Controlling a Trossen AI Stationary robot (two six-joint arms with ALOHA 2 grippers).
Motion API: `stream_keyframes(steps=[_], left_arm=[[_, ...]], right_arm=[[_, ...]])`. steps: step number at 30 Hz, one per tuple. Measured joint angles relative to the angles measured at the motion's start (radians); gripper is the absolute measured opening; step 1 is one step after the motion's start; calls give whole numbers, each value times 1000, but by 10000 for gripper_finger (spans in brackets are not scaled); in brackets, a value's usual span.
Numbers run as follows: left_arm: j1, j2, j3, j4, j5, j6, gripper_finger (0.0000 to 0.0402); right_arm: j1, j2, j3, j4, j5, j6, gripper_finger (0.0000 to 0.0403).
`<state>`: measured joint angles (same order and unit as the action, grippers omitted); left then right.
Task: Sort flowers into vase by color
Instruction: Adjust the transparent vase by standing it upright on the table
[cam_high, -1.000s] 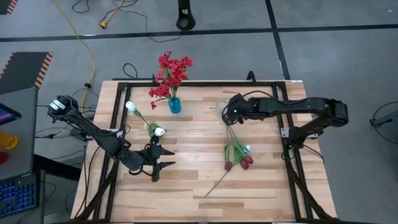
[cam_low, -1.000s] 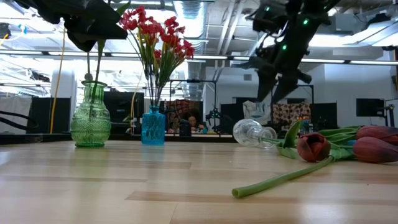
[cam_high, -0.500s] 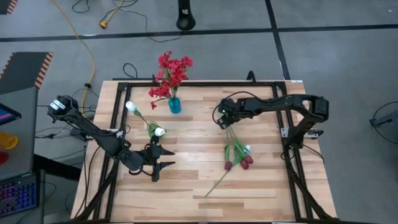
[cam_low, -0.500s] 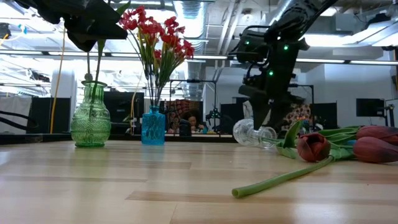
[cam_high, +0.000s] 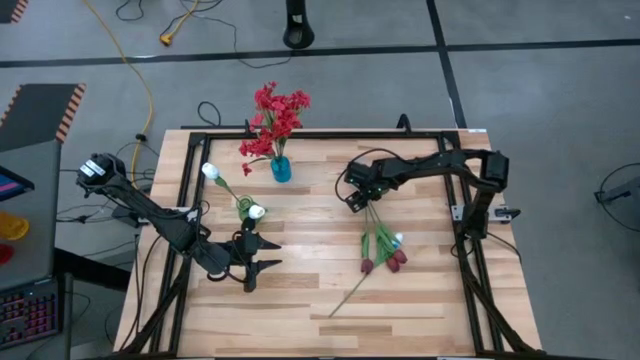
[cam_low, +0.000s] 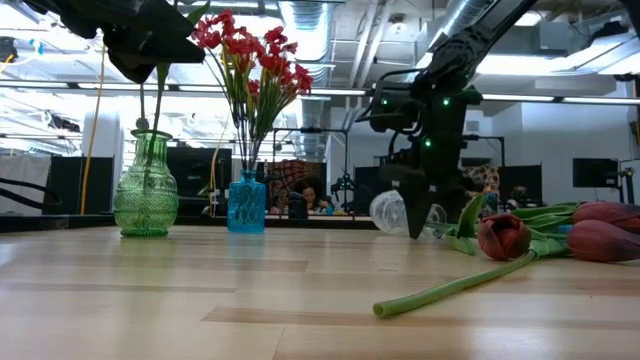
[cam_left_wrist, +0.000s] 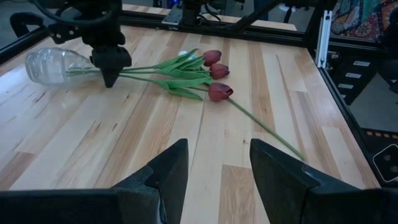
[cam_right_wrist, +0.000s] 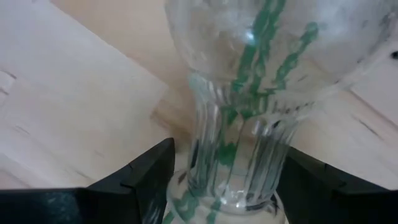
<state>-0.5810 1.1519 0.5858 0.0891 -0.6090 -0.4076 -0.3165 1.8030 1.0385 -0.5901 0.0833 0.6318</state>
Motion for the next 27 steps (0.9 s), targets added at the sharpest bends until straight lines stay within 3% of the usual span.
stream_keyframes(steps=[9, 18, 27], left_arm=[[0, 0, 0, 0, 0, 0, 160], [0, 0, 0, 0, 0, 0, 160], [0, 0, 0, 0, 0, 0, 160]], right_arm=[[-8, -13, -3, -2, -8, -12, 242], [-7, -13, -2, -10, -8, -12, 243], [-7, -13, 103, -206, -13, -36, 241]])
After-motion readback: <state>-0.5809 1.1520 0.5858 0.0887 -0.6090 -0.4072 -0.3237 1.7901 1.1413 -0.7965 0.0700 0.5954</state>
